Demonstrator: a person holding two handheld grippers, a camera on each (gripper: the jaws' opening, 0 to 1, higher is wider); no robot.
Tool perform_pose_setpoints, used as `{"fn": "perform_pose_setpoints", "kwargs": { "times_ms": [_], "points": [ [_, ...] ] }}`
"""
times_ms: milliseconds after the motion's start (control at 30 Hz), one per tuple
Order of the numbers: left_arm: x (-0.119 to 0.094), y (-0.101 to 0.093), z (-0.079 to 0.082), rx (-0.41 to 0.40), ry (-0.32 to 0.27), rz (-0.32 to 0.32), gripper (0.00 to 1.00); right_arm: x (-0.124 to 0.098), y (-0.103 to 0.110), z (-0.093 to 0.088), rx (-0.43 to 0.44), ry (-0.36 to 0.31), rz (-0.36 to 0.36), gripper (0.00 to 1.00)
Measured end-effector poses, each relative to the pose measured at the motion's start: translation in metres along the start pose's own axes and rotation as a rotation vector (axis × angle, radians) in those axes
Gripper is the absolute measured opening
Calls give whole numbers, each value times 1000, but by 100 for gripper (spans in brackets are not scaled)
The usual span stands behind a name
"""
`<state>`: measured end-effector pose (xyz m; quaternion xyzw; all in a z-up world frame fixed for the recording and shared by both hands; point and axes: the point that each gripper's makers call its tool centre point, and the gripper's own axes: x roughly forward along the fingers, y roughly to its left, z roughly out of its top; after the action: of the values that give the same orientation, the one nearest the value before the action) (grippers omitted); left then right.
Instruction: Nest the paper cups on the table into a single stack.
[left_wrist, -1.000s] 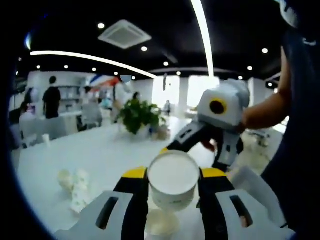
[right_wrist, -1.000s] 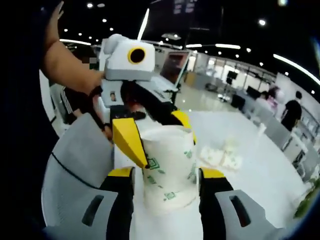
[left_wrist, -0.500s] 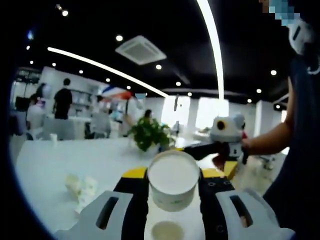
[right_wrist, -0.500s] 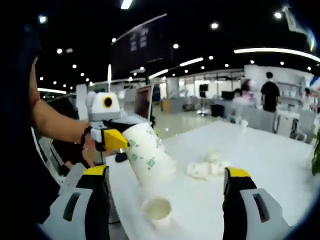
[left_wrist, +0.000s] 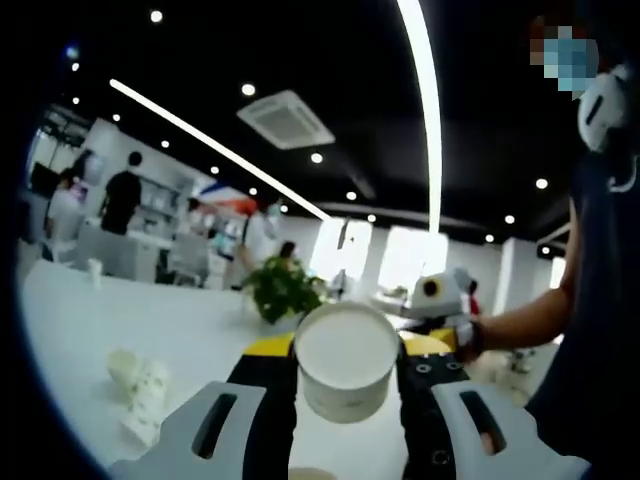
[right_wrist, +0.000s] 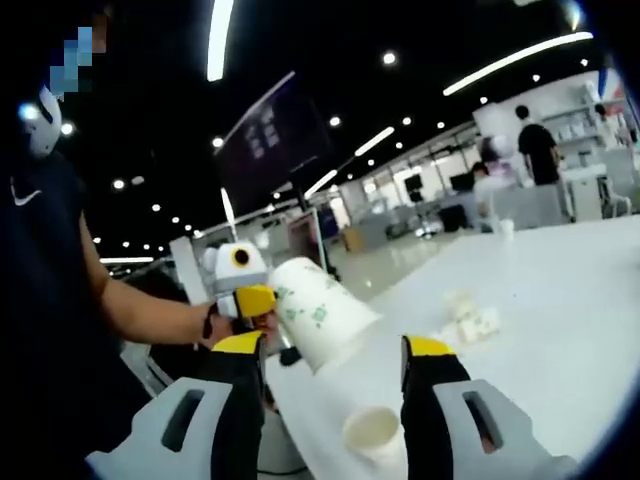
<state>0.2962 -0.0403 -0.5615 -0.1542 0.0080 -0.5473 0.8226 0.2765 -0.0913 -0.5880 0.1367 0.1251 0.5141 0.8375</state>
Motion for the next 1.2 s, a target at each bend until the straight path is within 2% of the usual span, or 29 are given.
{"fn": "perform_pose_setpoints", "kwargs": {
  "times_ms": [100,167,267,433,567,667,700,900,1067,1200],
  "points": [
    [1,-2,1,-5,-5,-9,37,3,10,7,63,-33,55,39],
    [0,-3,0,-7,0,-14,37,3,17,7,98,-25,94,33],
    [-2,-4,-2,-8,13,-21,37,6,20,2,68,9,108,28],
    [-8,-7,-15,-19,77,-46,36,4,25,7,89,2,144,24],
    [-12,-12,-19,-18,103,-78,36,2,33,8,44,2,198,15],
    [-13,-18,-19,7,106,-116,36,0,34,10,52,-8,218,5],
    [-13,-17,-19,7,110,-112,36,-1,39,12,69,-16,244,3],
    [-11,-18,-23,25,136,-124,39,-3,49,8,51,10,306,0],
    [-10,-18,-17,30,131,-121,39,-2,50,13,54,0,304,0],
    [-10,-14,-16,33,149,-108,40,1,50,16,36,26,284,0]
  ]
}}
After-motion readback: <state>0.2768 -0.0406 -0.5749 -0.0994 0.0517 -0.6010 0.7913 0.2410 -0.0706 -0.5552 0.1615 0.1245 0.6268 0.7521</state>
